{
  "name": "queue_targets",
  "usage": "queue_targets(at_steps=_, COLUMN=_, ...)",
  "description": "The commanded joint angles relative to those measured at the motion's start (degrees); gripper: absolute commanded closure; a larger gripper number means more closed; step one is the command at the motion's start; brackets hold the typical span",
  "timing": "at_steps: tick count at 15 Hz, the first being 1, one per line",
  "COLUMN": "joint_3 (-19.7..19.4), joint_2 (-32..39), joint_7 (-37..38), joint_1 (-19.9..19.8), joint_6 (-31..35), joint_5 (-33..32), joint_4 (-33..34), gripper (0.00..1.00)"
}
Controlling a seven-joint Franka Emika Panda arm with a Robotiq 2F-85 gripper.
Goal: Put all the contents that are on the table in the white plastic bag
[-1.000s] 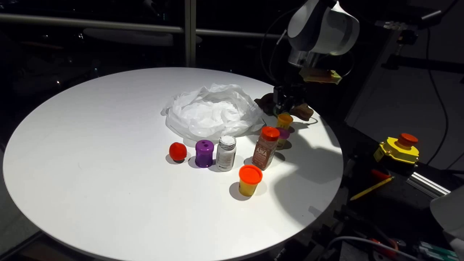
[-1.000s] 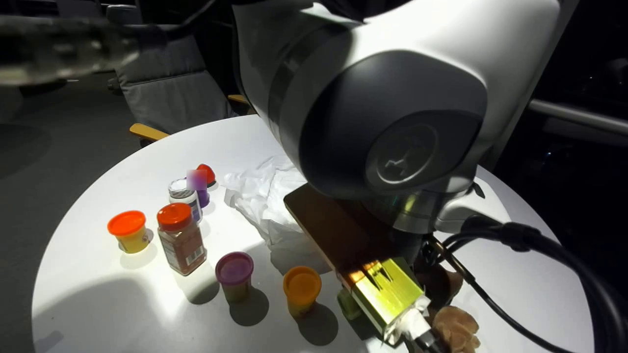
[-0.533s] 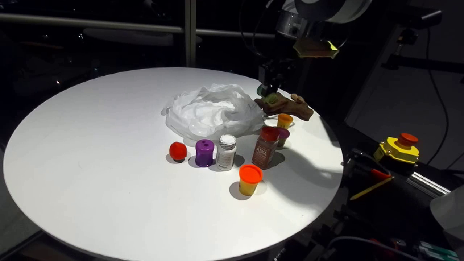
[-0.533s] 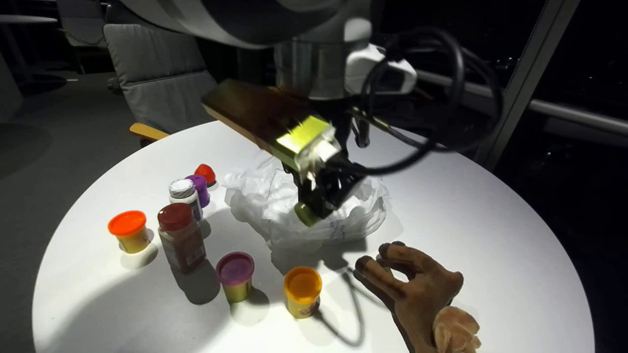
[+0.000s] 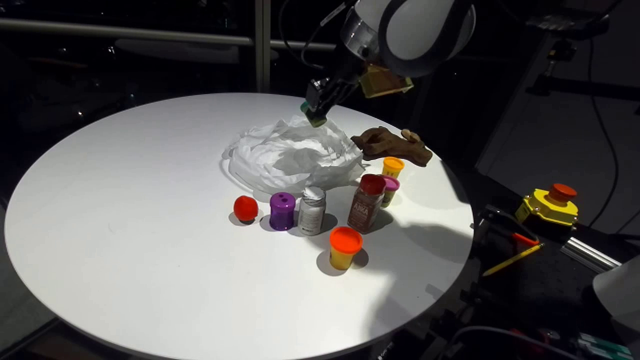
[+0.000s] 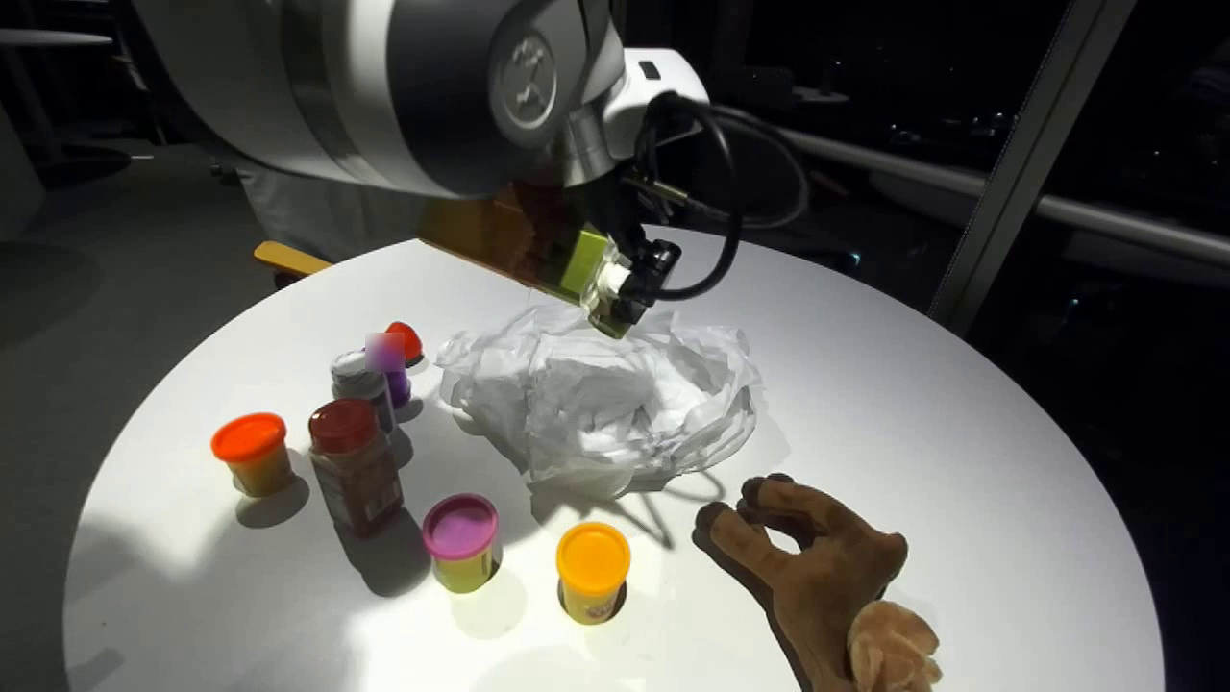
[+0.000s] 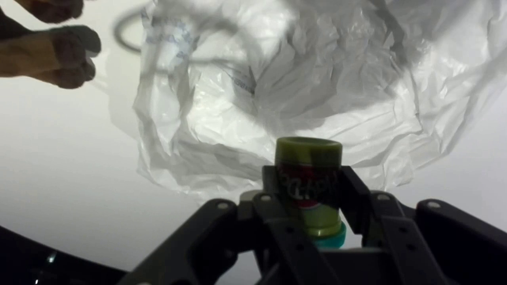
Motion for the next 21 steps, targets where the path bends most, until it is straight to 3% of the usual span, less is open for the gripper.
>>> queue_targets(at_steps=1, joint_3=4.3, joint_2=9.2, joint_7=-2.4, joint_1=-4.0, joint_6=11.8, joint_5=3.7, joint_4=4.9, gripper=0.84)
queue_targets(at_steps=3, joint_3=7.9, joint_2=13.4, joint_7=0.2, joint_1=-8.4, joint_6=15.3, joint_5=0.1, joint_4=7.1, gripper=0.84)
queue_targets(at_steps=4, joint_3=10.3, joint_2=15.1, joint_7=-1.5, joint_1=-10.5, joint_6=16.0, joint_5=1.5, joint_4=7.9, gripper=0.84)
queue_targets(at_steps=8, joint_3=17.9, joint_2=18.8, joint_7=-1.0, joint_1=-18.5, joint_6=16.4, joint_5=-2.2, joint_4=9.7, gripper=0.84)
queue_targets(at_steps=9, joint_3=19.7, joint_2=18.3, joint_7=-1.2, joint_1=-20.2, joint_6=16.6, joint_5=-3.4, joint_4=8.9, gripper=0.34)
queue_targets(at_steps=10, joint_3=21.1, joint_2=18.3, joint_7=-1.2, joint_1=-21.8, joint_6=17.2, joint_5=-4.3, joint_4=8.9, gripper=0.33)
queue_targets(at_steps=14, joint_3=29.2, joint_2=13.1, joint_7=0.6, joint_1=-29.9, joint_6=16.1, joint_5=-10.1, joint_4=4.5, gripper=0.04)
queue_targets(at_steps=16, joint_3=33.6, joint_2=9.1, joint_7=2.3, joint_1=-34.2, joint_6=13.0, joint_5=-11.3, joint_4=1.5, gripper=0.00)
queue_targets(at_steps=18, joint_3=34.9, joint_2=1.5, joint_7=4.2, joint_1=-35.8, joint_6=3.0, joint_5=-8.0, joint_4=-3.1, gripper=0.00)
queue_targets(at_steps=19, joint_3=40.7, joint_2=0.4, joint_7=5.1, joint_1=-41.5, joint_6=-1.5, joint_5=-9.9, joint_4=-4.9, gripper=0.00)
queue_targets(at_steps=21, joint_3=45.9, joint_2=-4.4, joint_7=5.5, joint_1=-46.5, joint_6=-10.5, joint_5=-6.7, joint_4=-7.7, gripper=0.00)
